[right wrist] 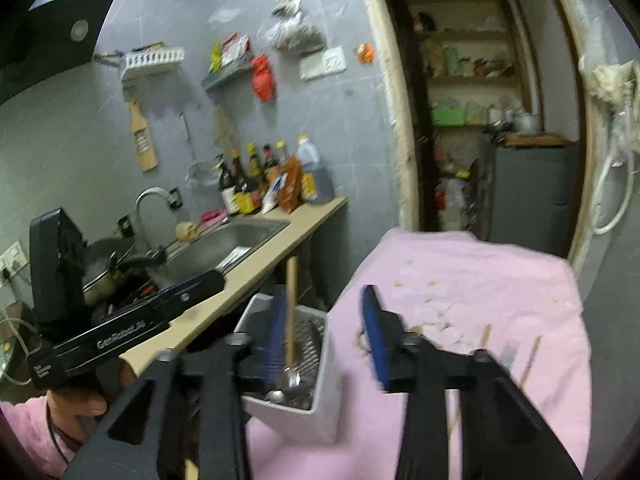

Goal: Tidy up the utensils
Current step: 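Carry the spoon and peeler up to the white holder and release them inside, then move both open tools back over the remaining chopsticks and fork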

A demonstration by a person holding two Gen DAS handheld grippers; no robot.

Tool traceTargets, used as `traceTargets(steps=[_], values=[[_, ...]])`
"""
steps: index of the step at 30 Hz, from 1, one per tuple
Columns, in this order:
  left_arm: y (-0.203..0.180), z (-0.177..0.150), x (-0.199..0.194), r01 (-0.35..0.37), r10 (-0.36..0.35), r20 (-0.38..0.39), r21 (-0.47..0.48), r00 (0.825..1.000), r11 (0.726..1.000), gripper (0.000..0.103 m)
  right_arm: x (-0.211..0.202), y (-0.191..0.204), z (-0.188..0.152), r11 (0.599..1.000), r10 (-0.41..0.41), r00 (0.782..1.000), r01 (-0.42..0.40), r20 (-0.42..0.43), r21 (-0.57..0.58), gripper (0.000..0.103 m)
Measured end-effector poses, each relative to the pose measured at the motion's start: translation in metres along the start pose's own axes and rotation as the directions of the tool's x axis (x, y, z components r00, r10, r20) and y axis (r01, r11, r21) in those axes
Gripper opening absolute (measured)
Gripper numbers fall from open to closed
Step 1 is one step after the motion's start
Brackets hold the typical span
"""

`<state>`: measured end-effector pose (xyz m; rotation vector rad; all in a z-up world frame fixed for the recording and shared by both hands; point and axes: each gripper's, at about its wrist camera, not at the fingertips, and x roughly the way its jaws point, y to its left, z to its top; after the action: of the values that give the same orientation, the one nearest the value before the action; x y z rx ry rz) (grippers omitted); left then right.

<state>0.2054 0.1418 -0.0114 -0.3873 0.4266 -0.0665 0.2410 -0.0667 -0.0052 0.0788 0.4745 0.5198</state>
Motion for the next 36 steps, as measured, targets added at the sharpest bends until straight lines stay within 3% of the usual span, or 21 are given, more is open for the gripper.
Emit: traceTargets(steps=[7, 11, 13, 19, 23, 36], values=[[-0.026, 0.005, -0.006, -0.037, 0.034, 0.049, 0.057, 0.998, 0.998, 0.066, -0.036, -0.019, 0.013, 0.989, -0.147, 0.983, 0.147, 0.111, 0.010, 0.073], [-0.046, 0.003, -0.008, -0.076, 0.067, 0.089, 0.111, 0.994, 0.991, 0.094, -0.056, -0.035, 0.015, 0.965, -0.260, 0.953, 0.261, 0.157, 0.011, 0.095], [-0.055, 0.002, -0.007, -0.096, 0.082, 0.103, 0.135, 0.991, 0.986, 0.101, -0.063, -0.044, 0.015, 0.953, -0.300, 0.939, 0.303, 0.167, 0.011, 0.098], [-0.084, -0.006, 0.003, -0.126, 0.102, 0.127, 0.207, 0.987, 0.970, 0.102, -0.075, -0.070, 0.013, 0.902, -0.421, 0.890, 0.431, 0.173, -0.022, 0.101], [-0.100, -0.012, 0.013, -0.129, 0.101, 0.121, 0.250, 0.988, 0.960, 0.102, -0.080, -0.084, 0.012, 0.879, -0.461, 0.869, 0.475, 0.178, -0.041, 0.101], [-0.151, -0.023, 0.055, -0.141, 0.110, 0.119, 0.295, 0.987, 0.945, 0.102, -0.069, -0.140, 0.018, 0.856, -0.504, 0.849, 0.516, 0.158, -0.037, 0.101]])
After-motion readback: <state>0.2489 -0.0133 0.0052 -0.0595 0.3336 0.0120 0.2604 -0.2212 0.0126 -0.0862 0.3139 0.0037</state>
